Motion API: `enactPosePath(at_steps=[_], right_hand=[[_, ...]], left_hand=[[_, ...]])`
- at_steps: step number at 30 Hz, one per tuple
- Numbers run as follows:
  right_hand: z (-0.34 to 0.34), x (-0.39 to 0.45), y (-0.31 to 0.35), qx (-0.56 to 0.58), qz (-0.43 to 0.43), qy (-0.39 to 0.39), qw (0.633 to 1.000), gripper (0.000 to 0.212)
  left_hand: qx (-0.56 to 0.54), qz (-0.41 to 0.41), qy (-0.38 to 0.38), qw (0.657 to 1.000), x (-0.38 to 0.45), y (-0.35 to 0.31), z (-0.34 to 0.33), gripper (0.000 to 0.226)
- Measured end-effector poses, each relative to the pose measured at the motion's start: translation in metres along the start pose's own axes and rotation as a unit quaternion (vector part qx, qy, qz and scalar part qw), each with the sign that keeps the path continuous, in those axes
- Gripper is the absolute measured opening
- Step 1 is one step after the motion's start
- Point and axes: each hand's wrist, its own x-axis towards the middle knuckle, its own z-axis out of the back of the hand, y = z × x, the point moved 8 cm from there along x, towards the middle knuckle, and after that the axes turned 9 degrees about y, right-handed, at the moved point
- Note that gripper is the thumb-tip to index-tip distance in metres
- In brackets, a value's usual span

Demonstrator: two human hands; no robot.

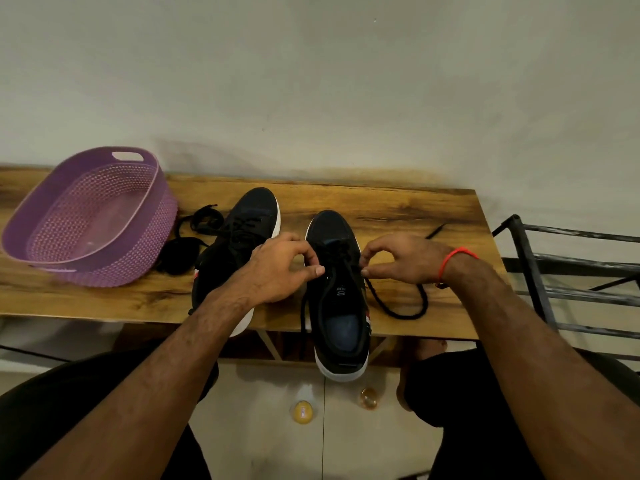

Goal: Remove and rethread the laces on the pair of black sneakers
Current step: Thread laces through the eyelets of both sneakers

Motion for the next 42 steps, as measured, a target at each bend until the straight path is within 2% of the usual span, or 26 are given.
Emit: enactPosePath(at_steps=[6,11,15,19,22,28,31,35,38,42], right_hand=[[-0.003,0.005,0.013,-0.038,0.026,-0.003,0.999,0.014],[0.009,-0.008,0.002,0.014,0.017,-0.005,1.000,0.007],[0.002,-0.003,0.005,-0.004,0.023,0.001,1.000,0.008],[0.008,-0.008,-0.003,0.022,0.012,0.012,1.000,0.004],[0.005,-0.004,-0.001,0.022,0.012,0.005,1.000,0.006],[0.010,-0.012,-0.006,0.126,-0.010,0.020,0.992,0.008],[0.010,-0.013,-0.005,0.152,-0.010,0.017,0.988,0.009],[0.020,-0.020,0.011,0.303,0.040,-0.022,0.952,0.014],[0.034,-0.037,0.032,0.409,0.084,-0.063,0.907,0.029],[0.053,-0.067,0.058,0.529,0.113,-0.089,0.836,0.036]], left_hand=[[0.002,-0.002,0.023,1.000,-0.001,-0.005,0.000,0.003],[0.001,0.021,-0.017,1.000,0.000,0.003,0.011,0.004],[0.000,0.014,0.007,1.000,0.001,0.002,0.002,0.006],[0.015,0.048,0.018,0.999,0.002,0.017,0.009,0.010],[0.012,0.032,0.032,0.999,0.003,0.014,0.002,0.012],[-0.074,0.033,0.042,0.996,-0.001,0.009,0.002,0.009],[-0.144,0.018,0.015,0.989,-0.006,0.004,0.013,0.005],[-0.239,-0.005,0.032,0.970,-0.019,-0.014,0.031,0.012],[-0.311,-0.013,0.024,0.950,-0.040,-0.028,0.048,0.027],[-0.458,-0.018,-0.004,0.889,-0.062,-0.053,0.078,0.039]])
